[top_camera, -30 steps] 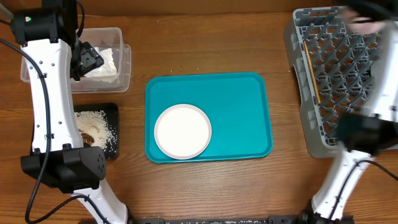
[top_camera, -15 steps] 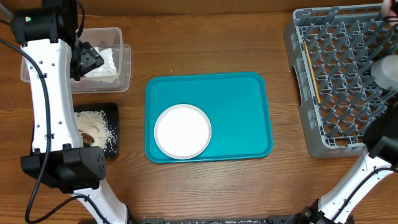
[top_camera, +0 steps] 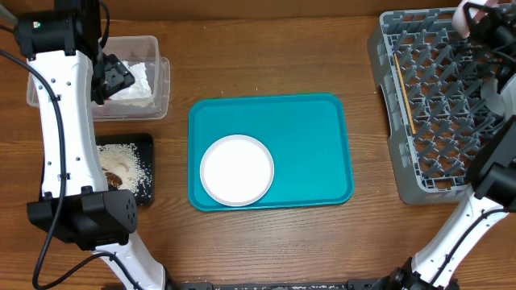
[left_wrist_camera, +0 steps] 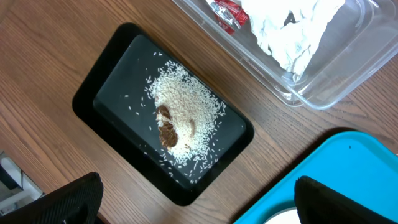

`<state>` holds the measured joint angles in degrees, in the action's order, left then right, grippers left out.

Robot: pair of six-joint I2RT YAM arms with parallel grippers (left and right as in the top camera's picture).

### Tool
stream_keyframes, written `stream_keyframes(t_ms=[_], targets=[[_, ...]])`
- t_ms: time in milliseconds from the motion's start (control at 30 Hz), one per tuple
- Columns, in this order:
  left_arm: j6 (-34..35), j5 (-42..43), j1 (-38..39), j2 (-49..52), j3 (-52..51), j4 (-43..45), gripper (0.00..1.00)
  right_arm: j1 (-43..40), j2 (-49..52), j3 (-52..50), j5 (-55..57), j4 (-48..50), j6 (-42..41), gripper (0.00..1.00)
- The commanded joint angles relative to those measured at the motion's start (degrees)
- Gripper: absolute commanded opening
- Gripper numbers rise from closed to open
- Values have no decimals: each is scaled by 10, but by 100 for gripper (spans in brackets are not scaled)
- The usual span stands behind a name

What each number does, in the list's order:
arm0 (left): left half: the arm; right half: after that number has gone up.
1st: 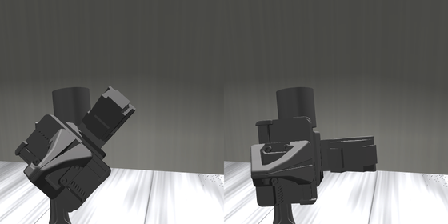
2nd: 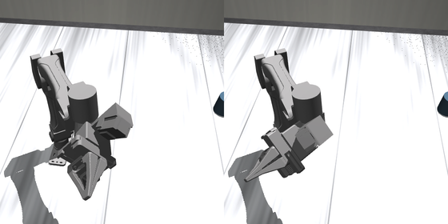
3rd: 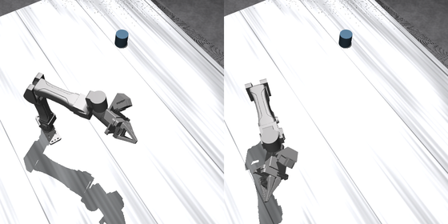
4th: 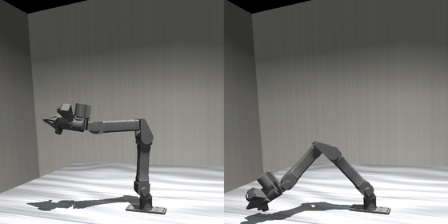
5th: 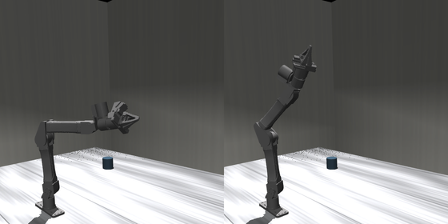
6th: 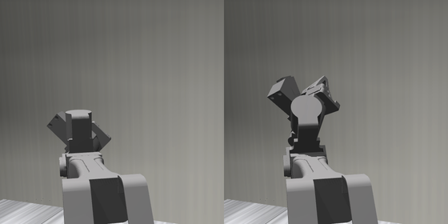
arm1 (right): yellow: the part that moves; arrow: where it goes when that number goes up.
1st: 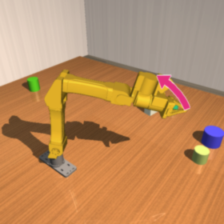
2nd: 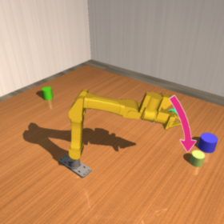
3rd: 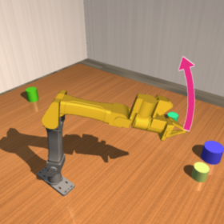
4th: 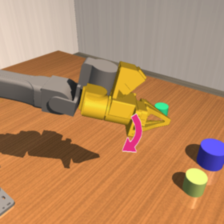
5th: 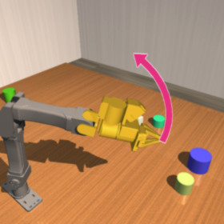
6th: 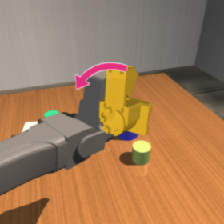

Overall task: Sort waste into correct bins and load items into the dishwasher
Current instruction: 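Carry the pink bowl to the rack and set it down, release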

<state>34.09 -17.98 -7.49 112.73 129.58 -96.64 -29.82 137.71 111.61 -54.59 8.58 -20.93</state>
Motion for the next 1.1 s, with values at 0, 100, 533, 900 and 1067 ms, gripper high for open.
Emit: stream_keyframes(t_ms=[0,100,533,900,1067], targets=[[-7,0,4,-11,10,-1,100,-1,37,-2,-31,1,-8,4],[-7,0,4,-11,10,-1,100,-12,46,-2,-15,0,-35,4],[-7,0,4,-11,10,-1,100,-73,46,-2,-3,-7,-175,49],[-7,0,4,-11,10,-1,100,-95,-34,-1,10,-44,-200,83],[-7,0,4,-11,10,-1,100,-95,-106,-1,68,-111,-178,84]])
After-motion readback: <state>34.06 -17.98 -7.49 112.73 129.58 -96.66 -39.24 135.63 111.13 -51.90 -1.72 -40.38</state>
